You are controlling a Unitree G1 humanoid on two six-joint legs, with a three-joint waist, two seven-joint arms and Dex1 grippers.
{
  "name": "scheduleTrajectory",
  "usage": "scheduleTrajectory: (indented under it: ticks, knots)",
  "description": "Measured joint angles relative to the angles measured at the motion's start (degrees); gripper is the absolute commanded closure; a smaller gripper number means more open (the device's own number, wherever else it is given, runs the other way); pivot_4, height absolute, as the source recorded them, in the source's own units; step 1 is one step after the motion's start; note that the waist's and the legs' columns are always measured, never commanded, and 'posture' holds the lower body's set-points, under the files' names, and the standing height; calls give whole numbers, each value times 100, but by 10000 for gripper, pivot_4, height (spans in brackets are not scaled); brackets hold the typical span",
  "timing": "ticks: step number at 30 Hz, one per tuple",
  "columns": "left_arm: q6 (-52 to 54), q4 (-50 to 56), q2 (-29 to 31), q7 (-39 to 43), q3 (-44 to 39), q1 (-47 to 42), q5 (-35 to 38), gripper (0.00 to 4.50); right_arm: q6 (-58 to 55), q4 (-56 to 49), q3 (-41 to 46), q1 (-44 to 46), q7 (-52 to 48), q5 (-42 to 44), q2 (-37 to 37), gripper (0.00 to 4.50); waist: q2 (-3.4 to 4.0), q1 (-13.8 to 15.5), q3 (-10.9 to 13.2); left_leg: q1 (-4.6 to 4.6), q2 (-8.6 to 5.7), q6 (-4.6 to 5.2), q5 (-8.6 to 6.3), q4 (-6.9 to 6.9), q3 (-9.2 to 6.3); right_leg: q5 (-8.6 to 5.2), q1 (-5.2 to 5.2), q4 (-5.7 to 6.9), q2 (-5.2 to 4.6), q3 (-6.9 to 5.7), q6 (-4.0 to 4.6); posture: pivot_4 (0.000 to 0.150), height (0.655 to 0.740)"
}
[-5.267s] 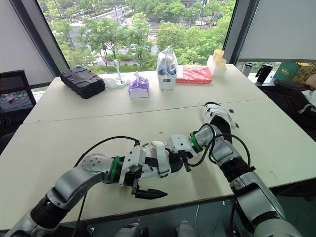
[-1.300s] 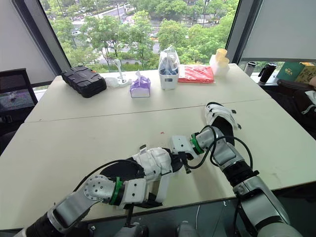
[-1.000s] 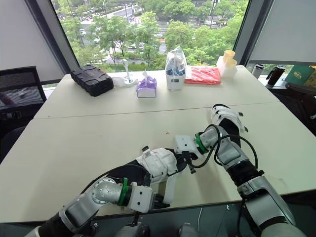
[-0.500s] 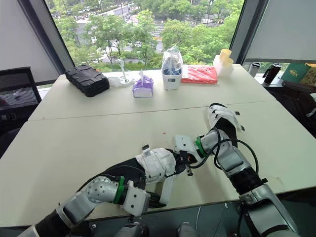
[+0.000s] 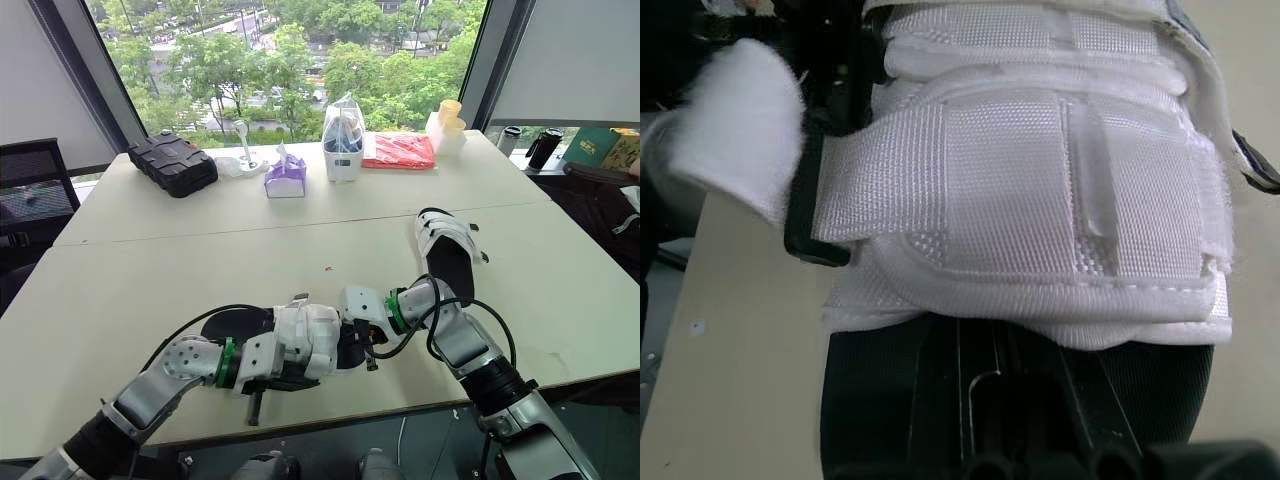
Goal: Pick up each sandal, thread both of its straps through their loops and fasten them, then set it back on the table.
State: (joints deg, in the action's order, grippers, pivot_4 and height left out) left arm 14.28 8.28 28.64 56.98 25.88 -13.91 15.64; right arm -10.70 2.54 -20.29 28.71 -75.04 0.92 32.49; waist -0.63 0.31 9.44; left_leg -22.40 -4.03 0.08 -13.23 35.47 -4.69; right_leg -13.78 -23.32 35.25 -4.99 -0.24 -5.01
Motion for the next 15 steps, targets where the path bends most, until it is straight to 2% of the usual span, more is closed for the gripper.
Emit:
scheduleTrajectory:
  ticks: [7, 15]
  knots:
    - [2241, 425, -663, -712, -668, -296, 1031, 44772, 179, 344, 71, 189, 145, -77, -54, 45000, -9, 23, 13, -2, -2, -14, -9, 60, -8, -12, 31, 4, -2, -2, -17, 1500, 7400]
    - [3627, 719, -764, -881, -1520, -532, 2305, 44772, 383, 578, 31, 328, 159, -123, -227, 45000, -18, -6, 23, -10, -1, -10, -5, 44, -9, 9, 9, 7, 2, -2, -11, 1500, 7400]
